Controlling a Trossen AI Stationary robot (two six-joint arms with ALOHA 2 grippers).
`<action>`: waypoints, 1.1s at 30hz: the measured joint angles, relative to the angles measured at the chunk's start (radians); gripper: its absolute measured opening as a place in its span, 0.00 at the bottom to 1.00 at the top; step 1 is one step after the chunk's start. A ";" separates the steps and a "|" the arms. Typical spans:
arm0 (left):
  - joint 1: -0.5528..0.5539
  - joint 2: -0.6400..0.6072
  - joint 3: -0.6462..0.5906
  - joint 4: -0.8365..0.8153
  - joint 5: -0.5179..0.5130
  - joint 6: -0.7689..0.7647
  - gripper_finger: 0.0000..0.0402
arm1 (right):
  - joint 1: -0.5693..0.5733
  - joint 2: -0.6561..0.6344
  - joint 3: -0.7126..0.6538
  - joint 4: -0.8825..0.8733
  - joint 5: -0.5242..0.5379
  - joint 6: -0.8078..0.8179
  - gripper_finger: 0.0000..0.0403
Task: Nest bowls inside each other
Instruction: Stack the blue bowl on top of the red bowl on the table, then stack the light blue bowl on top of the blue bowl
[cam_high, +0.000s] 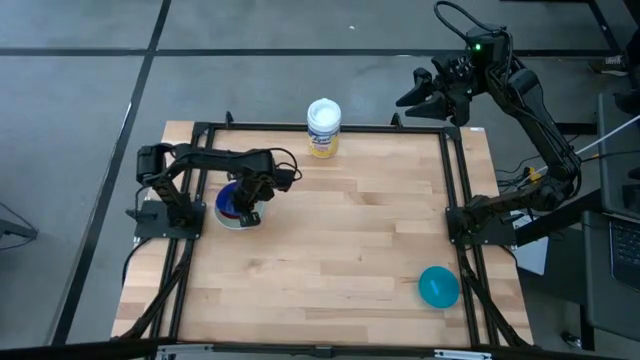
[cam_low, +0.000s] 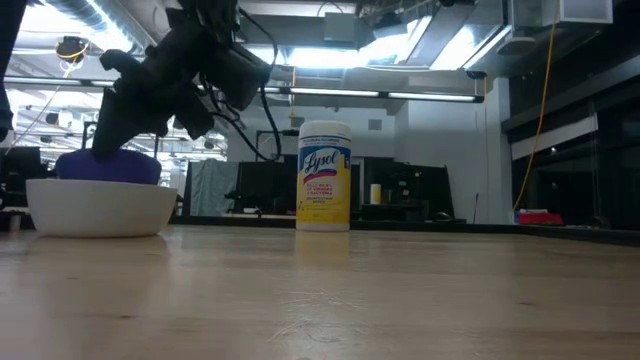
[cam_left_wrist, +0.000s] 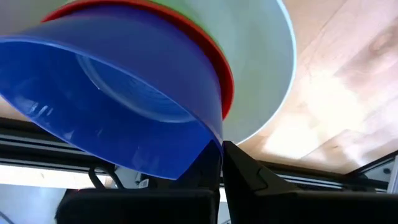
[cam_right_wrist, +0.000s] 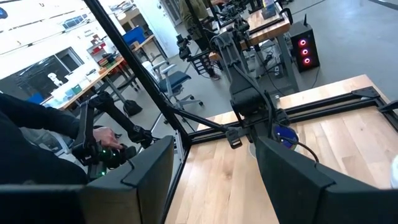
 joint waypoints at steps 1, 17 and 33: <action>0.000 0.003 -0.004 0.003 0.000 0.002 0.00 | 0.000 0.000 0.000 0.000 0.000 -0.001 0.57; 0.000 -0.043 -0.178 -0.007 0.013 0.001 0.00 | 0.000 0.002 0.000 0.000 0.000 -0.019 0.57; 0.013 -0.073 -0.077 0.046 -0.003 -0.008 0.41 | 0.000 0.002 0.000 0.004 0.000 -0.022 0.57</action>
